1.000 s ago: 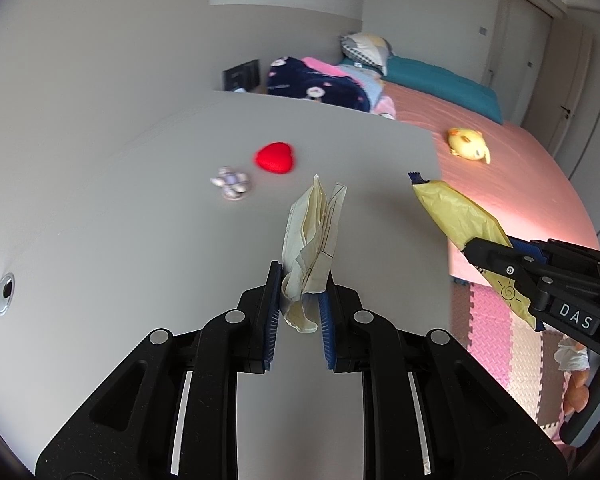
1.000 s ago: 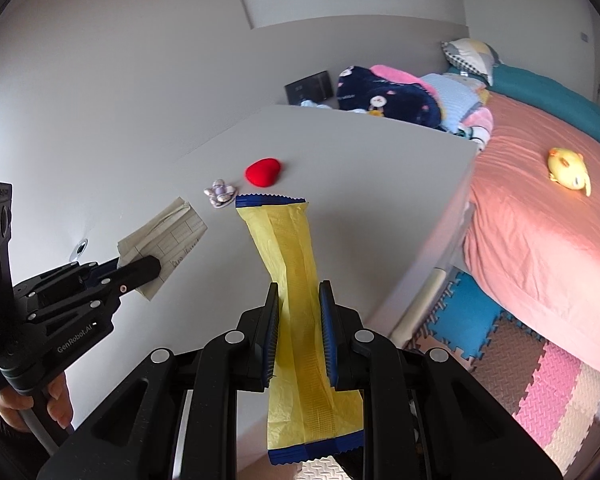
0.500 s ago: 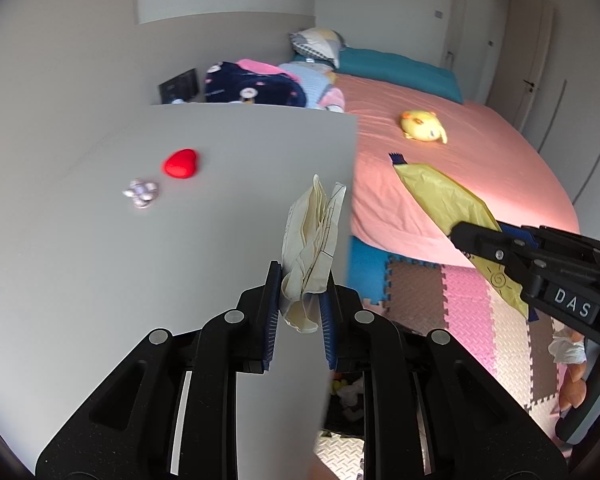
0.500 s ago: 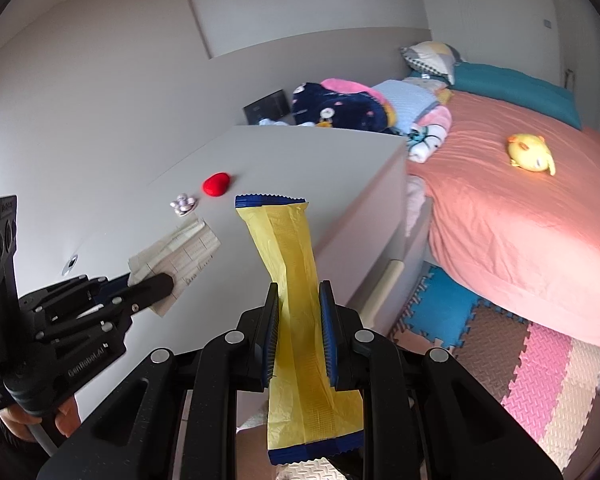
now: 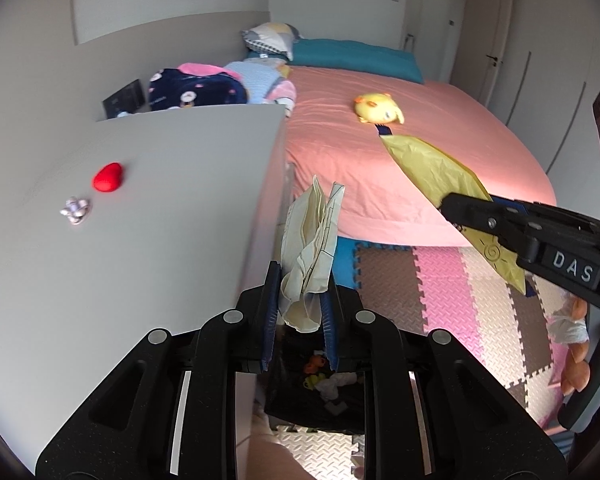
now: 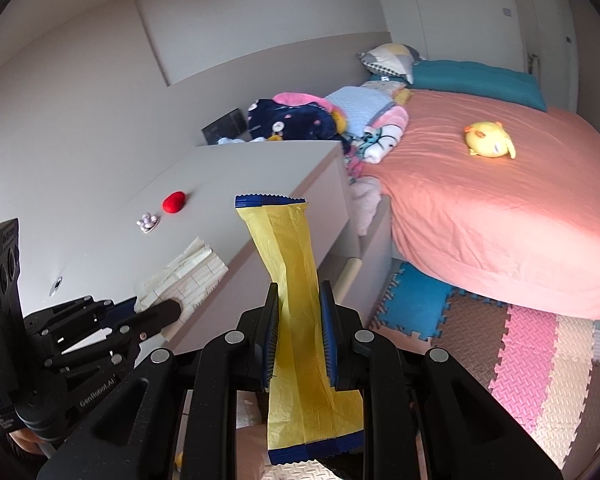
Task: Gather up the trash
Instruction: 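Carry the cream cloth and yellow packet off the desk toward the black bin, then open both grippers over the black bin to drop the cloth and packet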
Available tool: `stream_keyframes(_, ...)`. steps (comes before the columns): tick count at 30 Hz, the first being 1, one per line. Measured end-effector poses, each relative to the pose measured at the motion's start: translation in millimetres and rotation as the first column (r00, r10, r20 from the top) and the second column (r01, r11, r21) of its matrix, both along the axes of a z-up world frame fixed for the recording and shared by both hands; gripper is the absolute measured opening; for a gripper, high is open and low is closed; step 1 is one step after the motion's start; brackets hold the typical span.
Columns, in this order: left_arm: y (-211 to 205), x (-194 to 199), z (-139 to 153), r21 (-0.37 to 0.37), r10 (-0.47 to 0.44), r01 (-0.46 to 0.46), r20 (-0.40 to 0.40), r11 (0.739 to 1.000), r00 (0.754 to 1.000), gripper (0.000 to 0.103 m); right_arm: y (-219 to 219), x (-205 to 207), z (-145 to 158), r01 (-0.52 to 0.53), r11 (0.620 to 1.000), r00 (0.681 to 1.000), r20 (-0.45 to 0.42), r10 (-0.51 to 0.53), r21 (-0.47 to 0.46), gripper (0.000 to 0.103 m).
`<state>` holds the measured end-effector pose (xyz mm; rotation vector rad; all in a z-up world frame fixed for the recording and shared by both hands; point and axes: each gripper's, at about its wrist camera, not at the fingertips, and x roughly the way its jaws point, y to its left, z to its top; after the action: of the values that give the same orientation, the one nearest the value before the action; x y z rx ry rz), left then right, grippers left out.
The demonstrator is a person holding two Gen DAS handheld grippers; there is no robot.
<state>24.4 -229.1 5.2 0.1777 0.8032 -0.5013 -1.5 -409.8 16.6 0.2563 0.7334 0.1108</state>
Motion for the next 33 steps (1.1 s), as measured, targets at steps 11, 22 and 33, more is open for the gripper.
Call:
stream_keyframes(11,-43,-23,-25,0.178,-0.127,0.117,0.046,0.977,0.991,0.097,-30,-8,-3,0.115,0.992,0.993,0.0,-0.115,-0.051,0.082)
stream_keyframes(22,-31,-15,-24,0.172,-0.09,0.083,0.036,0.982,0.995,0.097,-46,-9,2,0.154,0.988,0.988,0.027,-0.154,-0.011,0.082)
stream_keyframes(33,-23,-14,-26,0.159,-0.069,0.065,0.022,0.985,0.997,0.097,-39,-3,3,0.139,0.99,0.99,0.026,-0.139,-0.018,0.082)
